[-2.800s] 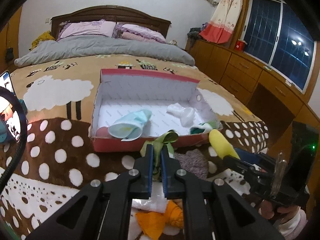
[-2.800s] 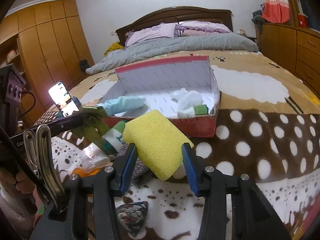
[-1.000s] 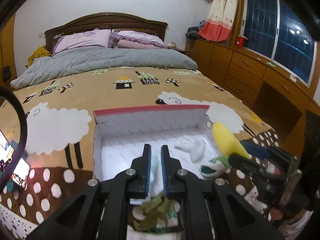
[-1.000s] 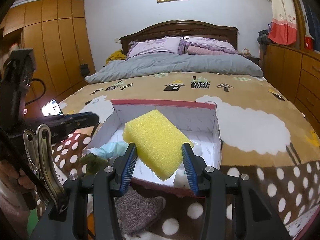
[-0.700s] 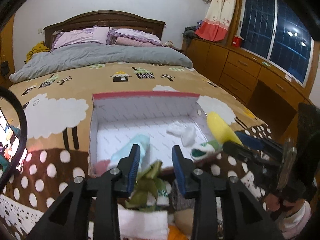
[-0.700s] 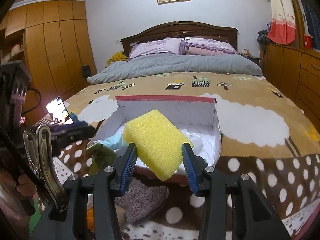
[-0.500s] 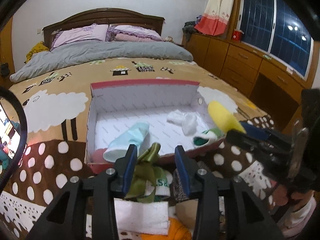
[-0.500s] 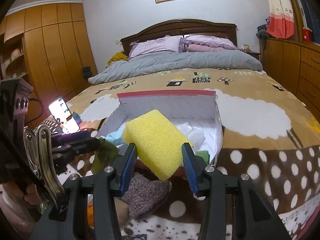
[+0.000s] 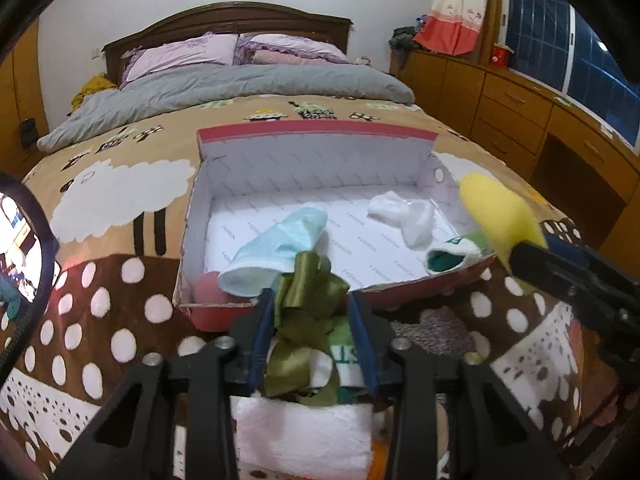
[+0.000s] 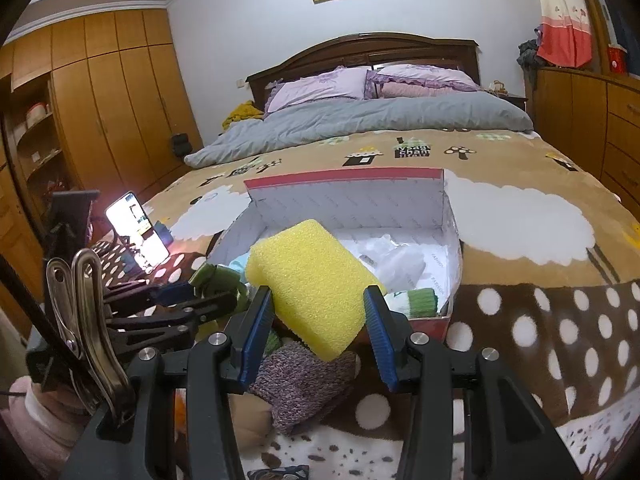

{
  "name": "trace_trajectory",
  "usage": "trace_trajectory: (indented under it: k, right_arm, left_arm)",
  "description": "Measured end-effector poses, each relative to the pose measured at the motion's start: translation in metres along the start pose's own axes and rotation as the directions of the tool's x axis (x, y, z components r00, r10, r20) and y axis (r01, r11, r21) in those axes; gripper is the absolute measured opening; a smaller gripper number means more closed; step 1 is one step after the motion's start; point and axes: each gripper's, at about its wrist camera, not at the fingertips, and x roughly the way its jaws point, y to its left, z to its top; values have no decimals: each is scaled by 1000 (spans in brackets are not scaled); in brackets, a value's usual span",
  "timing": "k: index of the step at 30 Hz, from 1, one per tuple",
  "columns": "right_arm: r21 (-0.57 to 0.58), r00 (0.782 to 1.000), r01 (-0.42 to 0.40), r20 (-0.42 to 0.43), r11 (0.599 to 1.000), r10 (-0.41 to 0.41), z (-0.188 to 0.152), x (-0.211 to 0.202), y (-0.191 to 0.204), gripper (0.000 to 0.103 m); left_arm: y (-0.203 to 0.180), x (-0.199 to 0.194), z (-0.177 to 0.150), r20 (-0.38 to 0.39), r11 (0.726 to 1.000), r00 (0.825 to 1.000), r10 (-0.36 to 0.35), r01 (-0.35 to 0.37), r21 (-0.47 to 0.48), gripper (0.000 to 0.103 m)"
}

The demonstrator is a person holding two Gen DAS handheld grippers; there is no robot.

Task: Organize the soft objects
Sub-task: 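Lift and carry the green ribbon and yellow sponge over the shoebox with both tools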

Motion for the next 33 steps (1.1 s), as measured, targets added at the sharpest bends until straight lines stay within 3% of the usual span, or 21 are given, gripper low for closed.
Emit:
trace_trajectory:
  k: [1,7,18,27,33]
  right_arm:
    - [-1,1000,0,0,1000,0,0,0,0,47]
    - [3,1000,-4,0,1000,4,-1,0,-1,47]
    - [-12,1000,2,20,1000,-2,4,-7,3,47]
    - [-51,999,19,33,999,-17,17,-9,9,47]
    - [-71,999,36,27,997,-34,26,2,8,47]
  left_arm:
    - [1,1,0,-4,1000,1000,-2,2,-5,16]
    - [8,-5,1,15,998,999,-40,40,-38,8]
    - [-3,-40,18,106,996,991,-79,82,-24,6]
    - [-2,-52,57,180,999,983,-38,36,15,6]
    - [5,-35,82,186,1000,983,-7,6,3,6]
